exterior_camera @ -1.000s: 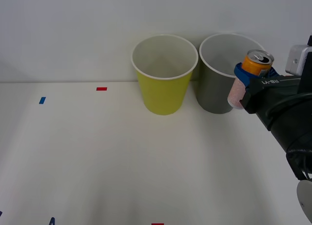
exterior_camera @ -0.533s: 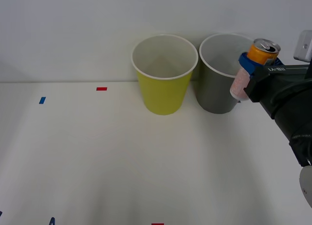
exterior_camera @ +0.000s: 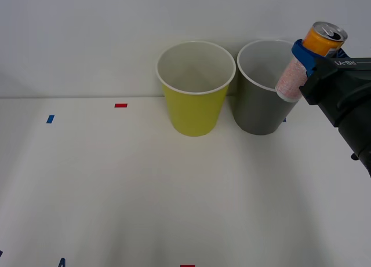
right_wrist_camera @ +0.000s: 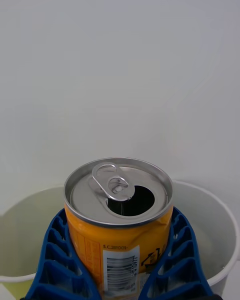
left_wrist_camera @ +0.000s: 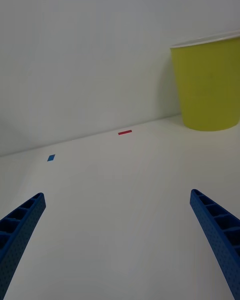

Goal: Put cans in the gray bin and PET bottles in the light green bin.

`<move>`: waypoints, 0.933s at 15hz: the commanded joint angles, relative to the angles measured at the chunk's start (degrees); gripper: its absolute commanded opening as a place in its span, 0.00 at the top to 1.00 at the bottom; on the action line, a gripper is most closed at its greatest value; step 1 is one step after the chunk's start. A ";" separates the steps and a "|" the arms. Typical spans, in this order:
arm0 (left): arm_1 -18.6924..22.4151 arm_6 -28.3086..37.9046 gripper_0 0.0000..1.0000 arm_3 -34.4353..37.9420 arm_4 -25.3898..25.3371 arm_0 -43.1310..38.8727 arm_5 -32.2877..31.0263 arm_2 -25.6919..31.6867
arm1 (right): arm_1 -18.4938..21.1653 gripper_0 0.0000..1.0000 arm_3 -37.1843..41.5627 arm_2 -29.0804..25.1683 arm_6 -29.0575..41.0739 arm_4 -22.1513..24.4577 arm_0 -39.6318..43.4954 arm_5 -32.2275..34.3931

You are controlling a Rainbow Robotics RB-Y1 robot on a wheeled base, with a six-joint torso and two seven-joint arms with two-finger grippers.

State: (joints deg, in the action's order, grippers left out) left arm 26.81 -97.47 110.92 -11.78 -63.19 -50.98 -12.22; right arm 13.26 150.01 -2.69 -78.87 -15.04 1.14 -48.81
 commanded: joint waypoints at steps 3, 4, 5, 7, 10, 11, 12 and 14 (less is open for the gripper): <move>0.00 0.00 0.00 0.00 0.00 0.00 0.00 0.00 | 0.45 1.00 -0.01 -1.18 -0.23 -0.96 -2.45 -1.12; 0.00 0.00 0.00 0.00 0.00 0.00 0.00 0.00 | 0.27 1.00 -0.01 -1.26 -0.23 -1.13 -2.89 -1.12; 0.00 0.00 0.00 0.00 0.00 0.00 0.00 0.00 | 0.18 1.00 -0.01 -1.62 -0.23 -1.49 -3.51 -1.12; 0.00 0.00 0.00 0.00 0.00 0.00 0.00 0.00 | 0.45 1.00 -0.01 -3.81 -0.41 -4.56 -5.79 -1.12; 0.00 0.00 0.00 0.00 0.00 0.00 0.00 0.00 | 1.68 1.00 -0.01 -8.56 -1.72 -11.59 -8.61 -1.12; 0.00 0.00 0.00 0.00 0.00 0.00 0.00 0.00 | 1.77 1.00 -0.01 -9.35 -2.34 -12.38 -9.13 -1.12; 0.00 0.00 0.00 0.00 0.00 0.00 0.00 0.00 | 1.85 1.00 -0.01 -9.61 -3.04 -12.47 -9.84 -1.12; 0.00 0.00 0.00 0.00 0.00 0.00 0.00 0.00 | 2.47 1.00 -0.01 -10.23 -4.27 -12.47 -11.86 -1.03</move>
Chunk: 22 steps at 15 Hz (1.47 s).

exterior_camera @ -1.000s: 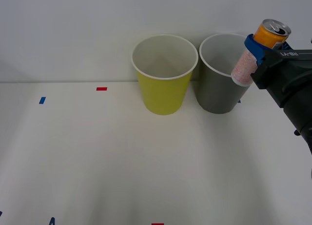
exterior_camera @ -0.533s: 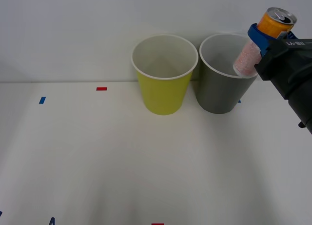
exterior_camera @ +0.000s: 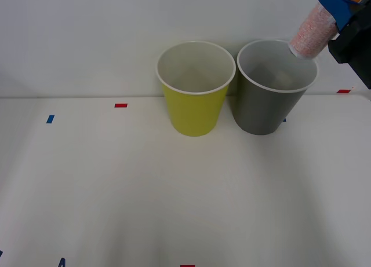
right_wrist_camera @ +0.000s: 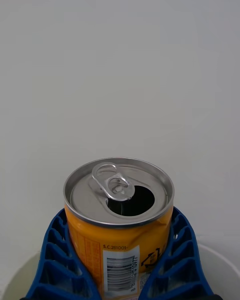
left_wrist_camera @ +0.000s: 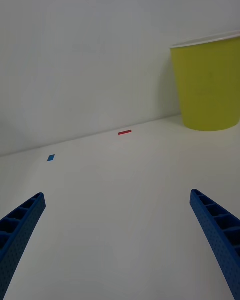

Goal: Put cans in the gray bin and PET bottles in the light green bin.

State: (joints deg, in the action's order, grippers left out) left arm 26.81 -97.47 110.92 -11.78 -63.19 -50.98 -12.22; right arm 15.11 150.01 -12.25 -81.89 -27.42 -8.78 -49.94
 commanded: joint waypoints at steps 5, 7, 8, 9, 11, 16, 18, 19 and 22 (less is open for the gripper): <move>0.00 0.00 0.00 0.00 0.00 0.00 0.00 0.00 | 2.90 1.00 -9.38 -0.85 -3.45 1.58 -5.11 3.79; 0.00 0.00 0.00 0.00 0.00 0.00 0.00 0.00 | 3.26 1.00 -12.28 -0.23 -4.16 3.86 -6.08 5.46; 0.00 0.00 0.00 0.00 0.00 0.00 0.00 0.00 | 3.34 1.00 -14.22 0.03 -4.33 4.30 -6.52 7.31; 0.00 0.00 0.00 0.00 0.00 0.00 0.00 0.00 | 3.34 1.00 -16.86 1.44 -4.60 5.80 -6.60 10.91; 0.00 0.00 0.00 0.00 0.00 0.00 0.00 0.00 | 4.40 1.00 -21.60 4.60 -4.07 9.93 -7.57 16.36; 0.00 0.00 0.00 0.00 0.00 0.00 0.00 0.00 | 7.91 1.00 -28.63 5.39 -0.20 10.98 -12.67 16.89; 0.00 0.00 0.00 0.00 0.00 0.00 0.00 0.00 | 7.91 1.00 -32.68 5.48 0.24 10.72 -15.04 17.15; 0.00 0.00 0.00 0.00 0.00 0.00 0.00 0.00 | 7.91 1.00 -33.11 5.66 0.41 10.72 -15.04 17.24; 0.00 0.00 0.00 0.00 0.00 0.00 0.00 0.00 | 7.91 1.00 -34.78 6.71 1.12 10.63 -15.22 17.24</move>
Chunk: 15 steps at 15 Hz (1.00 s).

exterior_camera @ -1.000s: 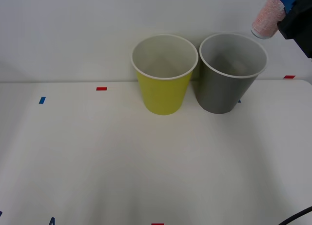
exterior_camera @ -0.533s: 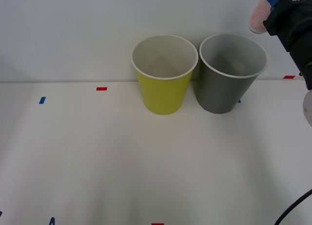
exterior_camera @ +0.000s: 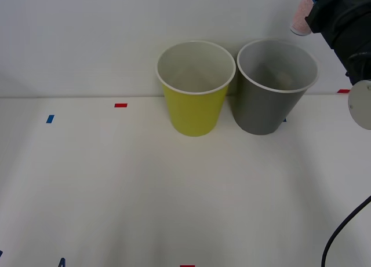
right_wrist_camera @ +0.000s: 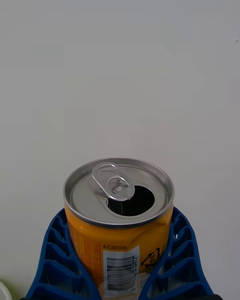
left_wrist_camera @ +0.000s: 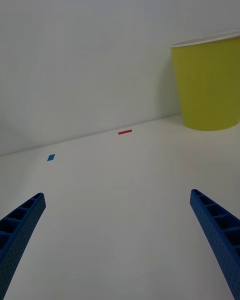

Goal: Put cans in the gray bin and PET bottles in the light green bin.

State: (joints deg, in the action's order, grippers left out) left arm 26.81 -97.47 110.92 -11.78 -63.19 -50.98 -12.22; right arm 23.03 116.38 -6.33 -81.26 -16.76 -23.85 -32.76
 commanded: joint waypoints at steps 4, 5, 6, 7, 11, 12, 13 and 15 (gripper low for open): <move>0.00 0.00 0.00 0.00 0.00 0.00 0.00 0.00 | 0.53 1.00 -4.15 1.24 1.28 -0.12 -1.11 1.21; 0.00 0.00 0.00 0.00 0.00 0.00 0.00 0.00 | 0.53 1.00 -5.55 1.59 1.28 -0.12 -1.64 1.91; 0.00 0.00 0.00 0.00 0.00 0.00 0.00 0.00 | 0.44 1.00 -6.08 1.76 1.37 -0.12 -1.72 2.27; 0.00 0.00 0.00 0.00 0.00 0.00 0.00 0.00 | 0.61 1.00 -6.17 1.68 1.46 -0.12 -1.81 2.35; 0.00 0.00 0.00 0.00 0.00 0.00 0.00 0.00 | 0.79 1.00 -6.17 2.03 1.63 -0.12 -1.81 2.35; 0.00 0.00 0.00 0.00 0.00 0.00 0.00 0.00 | 0.79 1.00 -6.17 2.03 1.81 -0.12 -1.81 2.35; 0.00 0.00 0.00 0.00 0.00 0.00 0.00 0.00 | 0.79 0.99 -6.17 2.03 1.81 -0.12 -1.81 2.35; 0.00 0.00 0.00 0.00 0.00 0.00 0.00 0.00 | 0.79 0.15 -6.17 2.12 1.99 -0.21 -1.81 2.44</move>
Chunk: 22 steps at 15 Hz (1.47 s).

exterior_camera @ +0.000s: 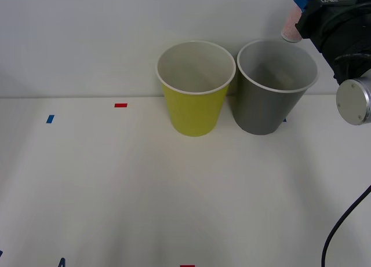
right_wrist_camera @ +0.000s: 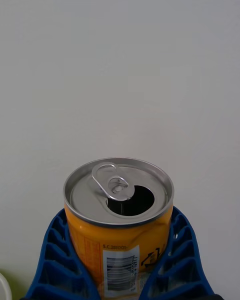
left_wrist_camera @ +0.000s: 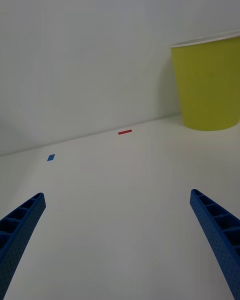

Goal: Put cans in the gray bin and PET bottles in the light green bin.

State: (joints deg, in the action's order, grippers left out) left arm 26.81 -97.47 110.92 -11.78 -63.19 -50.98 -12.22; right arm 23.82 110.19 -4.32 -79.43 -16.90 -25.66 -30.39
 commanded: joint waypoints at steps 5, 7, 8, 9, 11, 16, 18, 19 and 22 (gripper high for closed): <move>0.00 0.00 0.00 0.00 0.00 0.00 0.00 0.00 | 0.09 0.00 1.08 0.10 -0.64 1.34 -0.97 -0.02; 0.00 0.00 0.00 0.00 0.00 0.00 0.00 0.00 | 0.00 0.00 1.43 0.01 -0.72 1.25 -1.05 -0.02; 0.00 0.00 0.00 0.00 0.00 0.00 0.00 0.00 | 0.00 0.00 1.43 0.01 -0.81 1.34 -0.97 -0.02; 0.00 0.00 0.00 0.00 0.00 0.00 0.00 0.00 | 0.09 0.00 1.52 0.10 -0.81 1.25 -1.05 -0.02; 0.00 0.00 0.00 0.00 0.00 0.00 0.00 0.00 | 0.09 0.00 1.52 0.01 -0.81 1.34 -0.97 -0.02; 0.00 0.00 0.00 0.00 0.00 0.00 0.00 0.00 | 0.27 0.00 1.87 -0.34 -0.90 1.25 -1.05 -0.11; 0.00 0.00 0.00 0.00 0.00 0.00 0.00 0.00 | 0.71 0.00 6.97 -1.40 -1.16 1.43 -0.97 -6.96; 0.00 0.00 0.00 0.00 0.00 0.00 0.00 0.00 | 0.71 0.00 9.70 -1.84 -1.16 1.51 -0.70 -10.04; 0.00 0.00 0.00 0.00 0.00 0.00 0.00 0.00 | 0.71 0.00 18.92 -2.89 -0.11 0.81 6.59 -11.62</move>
State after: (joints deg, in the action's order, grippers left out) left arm 26.81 -97.47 110.92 -11.78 -63.19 -50.98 -12.22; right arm 24.51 125.53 -6.70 -80.02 -15.58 -22.49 -41.62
